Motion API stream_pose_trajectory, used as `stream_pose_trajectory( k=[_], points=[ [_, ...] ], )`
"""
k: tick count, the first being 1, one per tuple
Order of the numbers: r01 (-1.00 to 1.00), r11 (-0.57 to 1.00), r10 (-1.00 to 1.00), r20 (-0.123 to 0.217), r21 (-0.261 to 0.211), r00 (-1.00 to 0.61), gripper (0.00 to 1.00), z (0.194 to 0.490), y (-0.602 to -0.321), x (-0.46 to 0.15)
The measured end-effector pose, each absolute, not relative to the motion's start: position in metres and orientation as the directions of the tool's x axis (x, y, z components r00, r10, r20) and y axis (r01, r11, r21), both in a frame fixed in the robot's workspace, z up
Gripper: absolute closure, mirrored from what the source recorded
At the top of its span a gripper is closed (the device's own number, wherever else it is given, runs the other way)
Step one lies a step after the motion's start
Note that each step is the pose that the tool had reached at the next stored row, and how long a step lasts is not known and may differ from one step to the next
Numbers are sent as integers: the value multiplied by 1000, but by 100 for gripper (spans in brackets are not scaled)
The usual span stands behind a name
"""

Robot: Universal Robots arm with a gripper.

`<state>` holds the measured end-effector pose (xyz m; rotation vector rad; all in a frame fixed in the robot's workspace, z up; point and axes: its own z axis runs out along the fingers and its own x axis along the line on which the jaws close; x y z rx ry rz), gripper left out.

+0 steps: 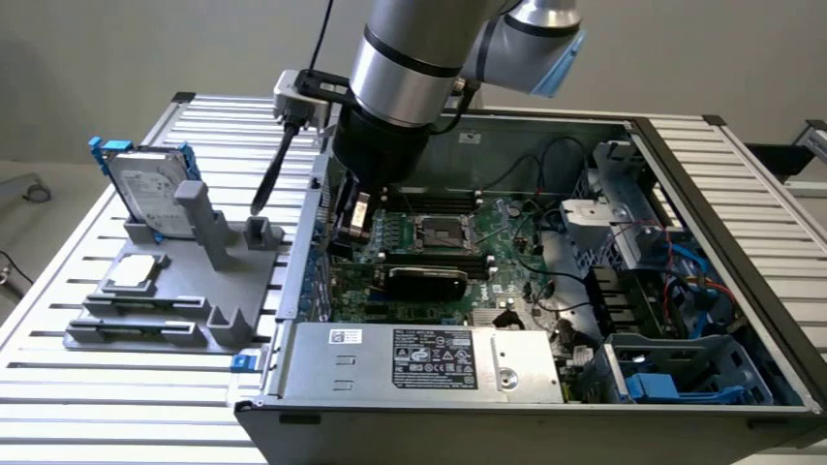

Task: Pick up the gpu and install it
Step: 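Press down on the gpu until it lock into place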

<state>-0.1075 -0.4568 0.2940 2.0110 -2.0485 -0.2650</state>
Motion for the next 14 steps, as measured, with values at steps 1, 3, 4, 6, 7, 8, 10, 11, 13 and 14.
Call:
stream_pose_trajectory(
  k=[1, 3, 4, 6, 7, 8, 10, 11, 13, 14],
  points=[
    [-951, 26, -998, 56, 309, -10, 89, 294, -457, -107],
    [-950, 26, -998, 56, 311, -9, 89, 294, -457, -107],
    [-950, 26, -998, 56, 312, -9, 89, 294, -457, -107],
    [-950, 26, -998, 56, 312, -9, 89, 294, -457, -107],
    [-950, 26, -998, 56, 312, -9, 89, 294, -457, -107],
    [-950, 26, -998, 56, 312, -9, 89, 294, -457, -107],
    [-950, 26, -998, 56, 313, -9, 89, 294, -457, -107],
    [-950, 26, -998, 56, 313, -9, 89, 294, -457, -107],
    [-949, 27, -998, 56, 313, -10, 89, 294, -457, -107],
    [-949, 29, -998, 56, 313, -12, 89, 294, -457, -107]
  ],
)
